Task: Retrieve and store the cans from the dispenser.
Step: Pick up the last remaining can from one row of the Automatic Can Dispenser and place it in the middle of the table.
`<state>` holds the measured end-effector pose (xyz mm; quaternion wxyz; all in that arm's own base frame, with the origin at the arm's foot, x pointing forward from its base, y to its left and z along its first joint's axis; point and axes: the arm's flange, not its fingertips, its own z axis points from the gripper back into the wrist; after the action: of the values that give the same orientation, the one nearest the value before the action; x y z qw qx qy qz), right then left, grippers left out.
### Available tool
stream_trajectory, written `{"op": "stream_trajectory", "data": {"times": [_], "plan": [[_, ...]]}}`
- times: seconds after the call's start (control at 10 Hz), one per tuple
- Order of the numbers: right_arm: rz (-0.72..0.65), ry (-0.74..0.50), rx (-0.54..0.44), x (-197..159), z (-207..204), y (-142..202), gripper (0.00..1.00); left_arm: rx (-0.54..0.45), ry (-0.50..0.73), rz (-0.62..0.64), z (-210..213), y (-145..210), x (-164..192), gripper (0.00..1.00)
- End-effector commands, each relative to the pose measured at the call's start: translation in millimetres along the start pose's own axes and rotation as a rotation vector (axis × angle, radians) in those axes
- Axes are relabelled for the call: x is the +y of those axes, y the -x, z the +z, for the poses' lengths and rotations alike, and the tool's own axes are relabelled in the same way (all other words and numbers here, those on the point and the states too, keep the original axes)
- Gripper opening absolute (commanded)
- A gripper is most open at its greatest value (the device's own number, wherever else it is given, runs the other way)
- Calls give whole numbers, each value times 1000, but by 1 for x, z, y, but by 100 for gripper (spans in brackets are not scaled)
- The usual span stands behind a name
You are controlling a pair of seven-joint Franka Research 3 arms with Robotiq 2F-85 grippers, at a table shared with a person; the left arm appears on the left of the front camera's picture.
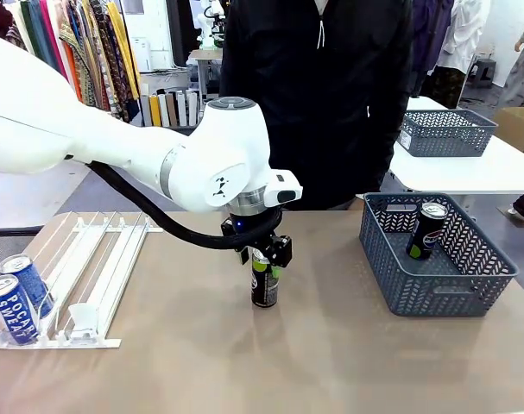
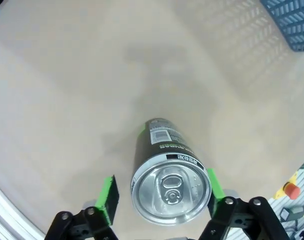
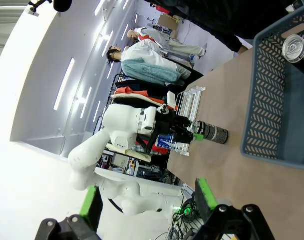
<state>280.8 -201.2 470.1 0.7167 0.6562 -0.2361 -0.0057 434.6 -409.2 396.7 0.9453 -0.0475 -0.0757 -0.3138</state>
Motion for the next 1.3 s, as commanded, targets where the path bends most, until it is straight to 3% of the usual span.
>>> {"op": "stream_trajectory", "data": {"times": [0.0, 0.3, 0.5, 0.6, 0.8, 1.0, 1.2], "plan": [[23, -12, -4, 2, 1, -2, 100, -9, -37, 9, 7, -2, 0, 100], [23, -12, -4, 2, 1, -2, 100, -124, -78, 35, 77, 19, -6, 100], [23, -12, -4, 2, 1, -2, 100, -204, -53, 107, 153, 58, 2, 100], [23, -12, -4, 2, 1, -2, 100, -241, 19, 149, 183, 80, 18, 100], [23, -12, -4, 2, 1, -2, 100, -299, 143, 294, 233, 140, 85, 100], [23, -12, -4, 2, 1, -2, 100, -356, 393, 390, 262, 215, 178, 100], [23, -12, -4, 2, 1, -2, 100, -411, 646, 450, 277, 313, 271, 100]]}}
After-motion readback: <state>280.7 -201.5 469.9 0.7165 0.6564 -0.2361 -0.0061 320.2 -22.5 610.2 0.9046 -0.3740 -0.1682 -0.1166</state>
